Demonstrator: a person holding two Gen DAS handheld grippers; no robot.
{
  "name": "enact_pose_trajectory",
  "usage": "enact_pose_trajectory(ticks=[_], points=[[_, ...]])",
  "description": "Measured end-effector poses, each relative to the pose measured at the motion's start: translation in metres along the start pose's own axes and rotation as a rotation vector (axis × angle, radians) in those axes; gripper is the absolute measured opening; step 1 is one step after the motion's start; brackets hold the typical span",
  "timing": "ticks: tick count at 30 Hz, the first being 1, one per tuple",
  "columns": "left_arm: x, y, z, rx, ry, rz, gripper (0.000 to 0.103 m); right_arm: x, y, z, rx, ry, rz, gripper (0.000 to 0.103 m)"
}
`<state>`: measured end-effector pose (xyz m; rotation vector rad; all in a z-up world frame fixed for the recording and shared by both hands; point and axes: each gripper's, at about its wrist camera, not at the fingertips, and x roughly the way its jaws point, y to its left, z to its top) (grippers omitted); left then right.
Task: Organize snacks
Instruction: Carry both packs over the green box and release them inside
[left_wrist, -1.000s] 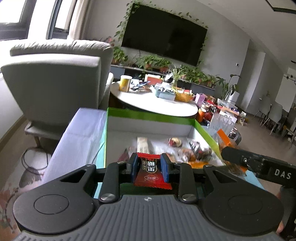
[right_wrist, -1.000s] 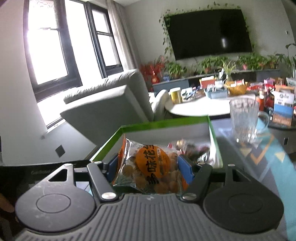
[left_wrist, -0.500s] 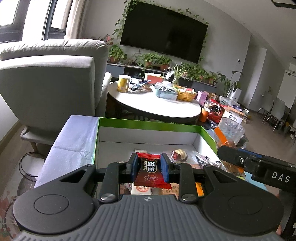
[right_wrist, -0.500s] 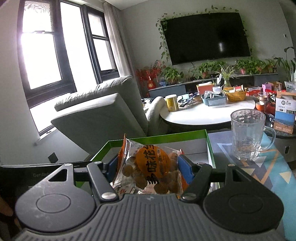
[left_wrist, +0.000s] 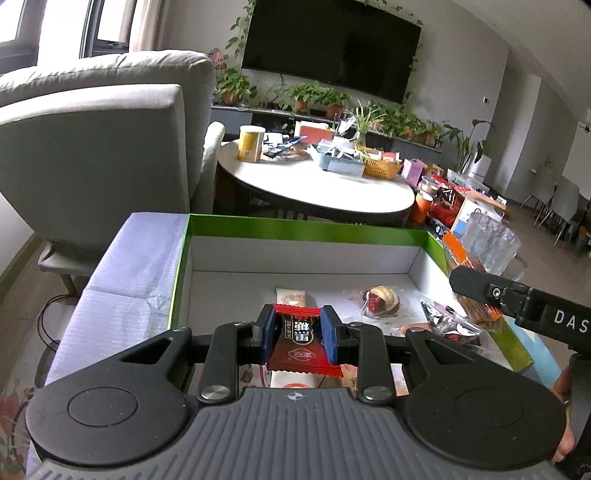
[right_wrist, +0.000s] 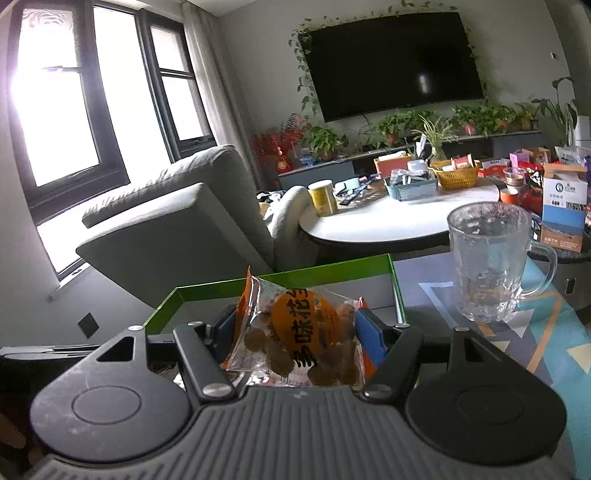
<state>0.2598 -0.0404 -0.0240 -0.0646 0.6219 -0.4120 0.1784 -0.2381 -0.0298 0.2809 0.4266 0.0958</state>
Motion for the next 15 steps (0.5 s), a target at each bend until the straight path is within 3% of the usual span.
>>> enact_pose_trajectory(ticks=[9,15], points=[[0.019,0.003,-0.003,-0.003,0.036,0.014,0.026,0.02,-0.006,-0.004,0.012,0.051,-0.035,0.06],[0.022,-0.001,-0.005,0.019,0.05,0.021,0.041,0.024,-0.005,-0.007,-0.001,0.058,-0.056,0.06]])
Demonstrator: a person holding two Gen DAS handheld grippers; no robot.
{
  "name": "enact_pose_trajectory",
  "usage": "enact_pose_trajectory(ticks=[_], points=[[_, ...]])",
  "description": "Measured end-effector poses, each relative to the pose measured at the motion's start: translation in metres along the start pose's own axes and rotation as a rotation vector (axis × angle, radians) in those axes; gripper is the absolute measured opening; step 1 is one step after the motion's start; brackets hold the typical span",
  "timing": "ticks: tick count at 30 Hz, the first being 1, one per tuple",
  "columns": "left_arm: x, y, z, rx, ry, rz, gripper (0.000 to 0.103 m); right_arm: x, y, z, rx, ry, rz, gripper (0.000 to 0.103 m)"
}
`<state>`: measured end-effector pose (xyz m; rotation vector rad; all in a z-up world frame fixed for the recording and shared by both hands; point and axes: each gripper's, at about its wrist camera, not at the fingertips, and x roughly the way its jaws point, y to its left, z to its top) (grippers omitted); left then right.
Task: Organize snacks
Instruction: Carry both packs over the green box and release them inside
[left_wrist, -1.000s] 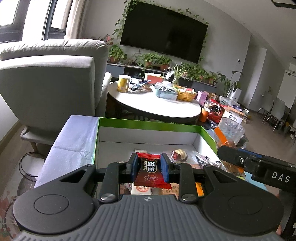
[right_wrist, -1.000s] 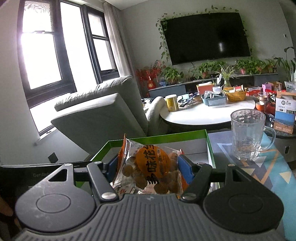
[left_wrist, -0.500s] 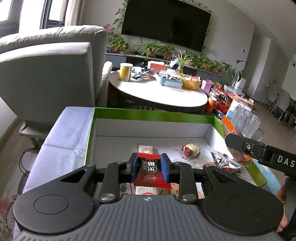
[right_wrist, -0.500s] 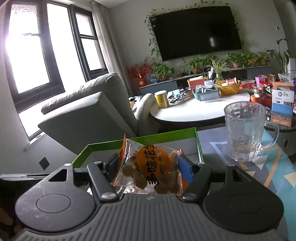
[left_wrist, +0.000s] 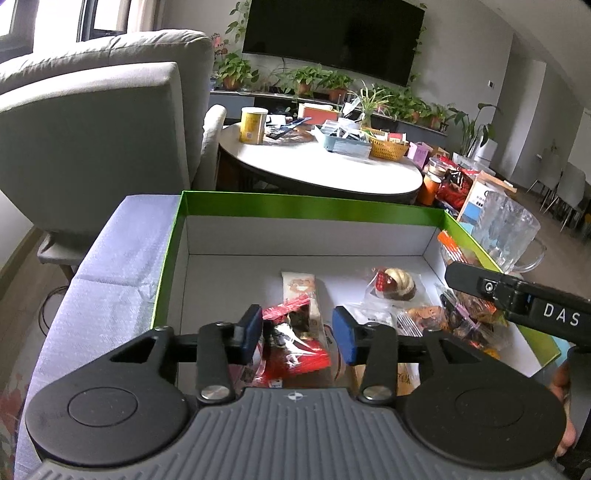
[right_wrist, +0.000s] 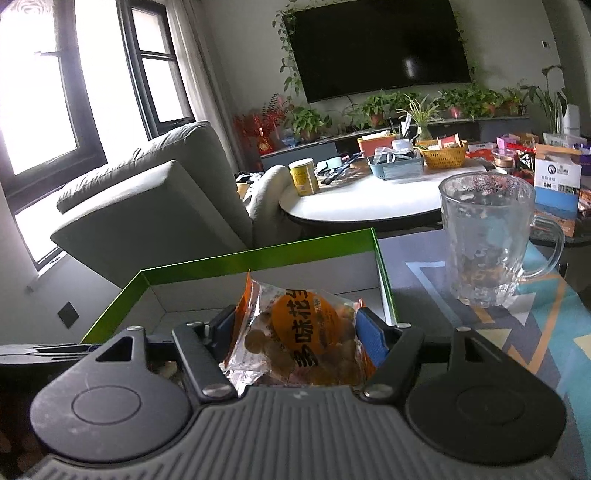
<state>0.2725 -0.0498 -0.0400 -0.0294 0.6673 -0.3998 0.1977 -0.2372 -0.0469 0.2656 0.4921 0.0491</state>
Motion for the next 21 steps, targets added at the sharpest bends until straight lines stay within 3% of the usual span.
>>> enact_pose_trajectory(ticks=[7,21], points=[[-0.011,-0.002,-0.001,0.007,-0.02,0.01,0.047,-0.003,0.002,-0.001,-0.006,0.011,-0.009,0.06],[-0.057,0.007,-0.017,-0.02,-0.05,0.032,0.048,-0.027,0.009,-0.015,-0.039,0.027,-0.022,0.06]])
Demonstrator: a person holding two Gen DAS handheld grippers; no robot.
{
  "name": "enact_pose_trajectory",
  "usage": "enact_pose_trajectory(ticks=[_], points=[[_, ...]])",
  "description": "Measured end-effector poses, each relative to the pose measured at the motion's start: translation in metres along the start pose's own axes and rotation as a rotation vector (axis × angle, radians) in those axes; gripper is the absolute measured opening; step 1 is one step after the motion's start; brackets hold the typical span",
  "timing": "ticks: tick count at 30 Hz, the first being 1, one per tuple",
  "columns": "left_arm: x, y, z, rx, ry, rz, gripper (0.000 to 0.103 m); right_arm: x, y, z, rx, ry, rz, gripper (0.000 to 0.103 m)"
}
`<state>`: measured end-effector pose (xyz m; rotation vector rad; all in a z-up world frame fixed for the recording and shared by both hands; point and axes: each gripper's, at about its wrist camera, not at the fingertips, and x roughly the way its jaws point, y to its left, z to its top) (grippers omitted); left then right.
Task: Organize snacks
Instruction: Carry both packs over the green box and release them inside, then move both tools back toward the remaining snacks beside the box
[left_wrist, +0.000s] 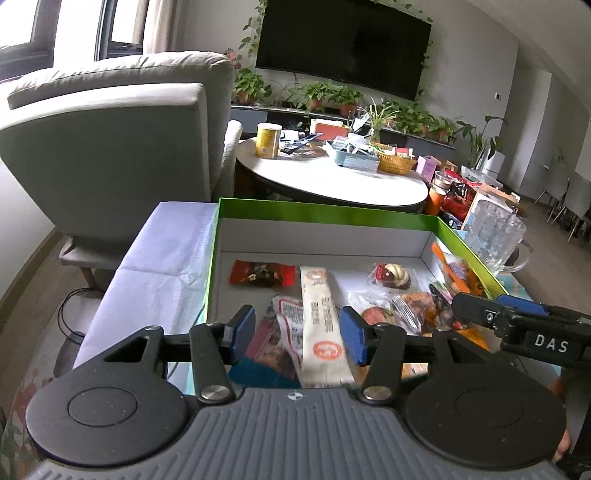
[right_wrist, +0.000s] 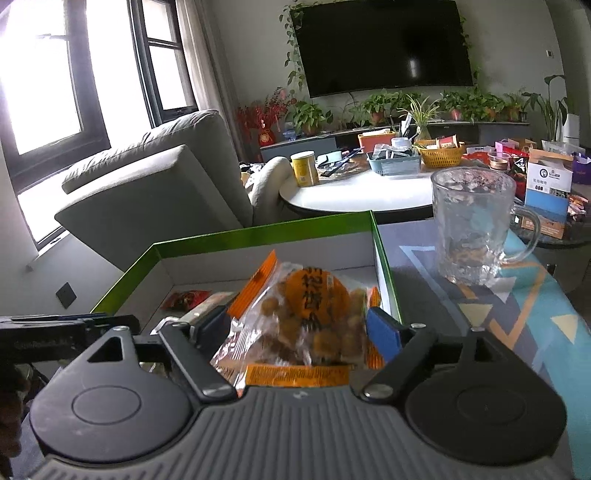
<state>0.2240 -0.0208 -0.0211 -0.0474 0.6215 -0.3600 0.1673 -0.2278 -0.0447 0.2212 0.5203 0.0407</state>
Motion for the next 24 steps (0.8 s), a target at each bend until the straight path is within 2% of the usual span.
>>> enact_pose_trajectory(ticks=[6,8,9,14,21,24], points=[[-0.029,-0.004,-0.017,0.026,-0.003,-0.064,0.051,-0.016,-0.001,-0.006,0.018,0.004,0.001,0.06],[-0.039,-0.009,-0.023,0.067,-0.025,-0.05,0.053,-0.024,0.0,-0.008,0.013,-0.01,-0.006,0.06],[-0.042,-0.01,-0.025,0.068,-0.009,-0.047,0.055,-0.028,0.0,-0.009,0.011,-0.016,-0.011,0.06],[-0.051,-0.004,-0.042,-0.001,0.063,-0.115,0.055,-0.046,0.001,-0.013,0.001,-0.035,-0.013,0.061],[-0.051,-0.01,-0.062,-0.078,0.15,-0.158,0.054,-0.059,0.002,-0.026,-0.01,-0.018,-0.007,0.061],[-0.05,-0.012,-0.064,-0.106,0.161,-0.165,0.053,-0.062,0.001,-0.03,-0.01,-0.011,-0.007,0.061]])
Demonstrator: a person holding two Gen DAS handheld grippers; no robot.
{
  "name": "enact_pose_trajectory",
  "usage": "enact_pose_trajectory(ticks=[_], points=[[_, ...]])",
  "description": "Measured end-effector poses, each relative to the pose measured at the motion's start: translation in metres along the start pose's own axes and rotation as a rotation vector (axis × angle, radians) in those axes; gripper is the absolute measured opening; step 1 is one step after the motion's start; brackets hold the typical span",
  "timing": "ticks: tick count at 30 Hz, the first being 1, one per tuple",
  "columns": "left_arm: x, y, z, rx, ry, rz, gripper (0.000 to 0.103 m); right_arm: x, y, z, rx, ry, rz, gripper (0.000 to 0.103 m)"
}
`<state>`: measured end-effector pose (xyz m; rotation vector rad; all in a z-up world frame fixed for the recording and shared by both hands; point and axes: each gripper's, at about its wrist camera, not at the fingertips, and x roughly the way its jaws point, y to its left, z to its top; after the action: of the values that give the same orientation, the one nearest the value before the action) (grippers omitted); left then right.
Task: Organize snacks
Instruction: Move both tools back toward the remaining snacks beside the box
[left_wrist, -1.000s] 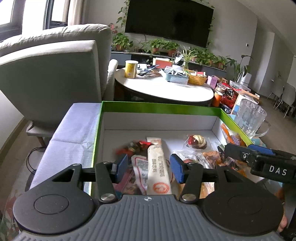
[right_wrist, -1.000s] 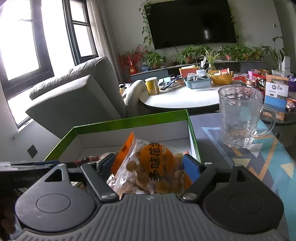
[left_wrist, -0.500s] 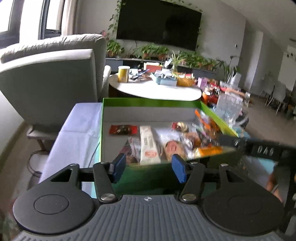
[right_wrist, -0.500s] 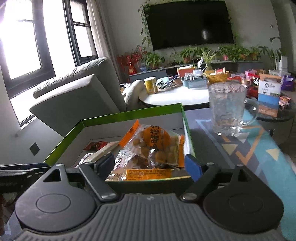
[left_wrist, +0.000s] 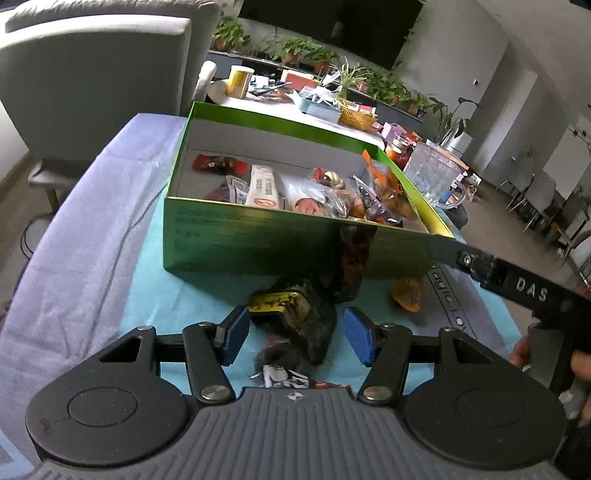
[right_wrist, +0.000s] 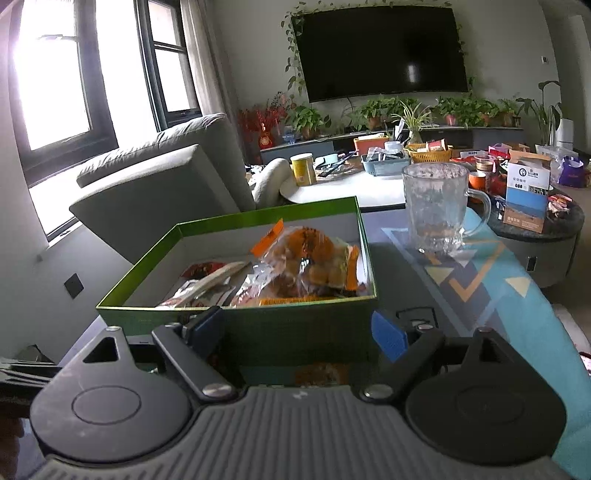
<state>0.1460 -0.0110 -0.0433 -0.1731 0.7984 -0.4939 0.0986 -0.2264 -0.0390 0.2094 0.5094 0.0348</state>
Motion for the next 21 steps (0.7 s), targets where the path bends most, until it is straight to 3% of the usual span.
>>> enact_pose_trajectory(ticks=[3,7,10,15,18,21], points=[[0.004,-0.003,0.002,-0.015,-0.001,-0.022,0.05,-0.003,-0.001,-0.003,0.001,0.003,-0.004,0.061],[0.014,-0.002,0.004,-0.047,0.04,-0.022,0.026,-0.004,-0.005,-0.006,0.016,0.007,-0.01,0.061],[0.015,0.0,0.002,-0.067,0.057,-0.029,0.017,-0.005,-0.008,-0.009,0.023,0.006,-0.014,0.061],[0.016,-0.001,0.001,-0.077,0.06,-0.033,0.018,-0.005,-0.013,-0.011,0.044,0.012,-0.021,0.061],[0.023,0.003,0.003,-0.131,0.073,-0.052,0.026,-0.004,-0.014,-0.014,0.052,0.019,-0.02,0.061],[0.032,0.002,0.005,-0.144,0.055,-0.057,0.023,-0.005,-0.014,-0.016,0.049,0.022,-0.017,0.061]])
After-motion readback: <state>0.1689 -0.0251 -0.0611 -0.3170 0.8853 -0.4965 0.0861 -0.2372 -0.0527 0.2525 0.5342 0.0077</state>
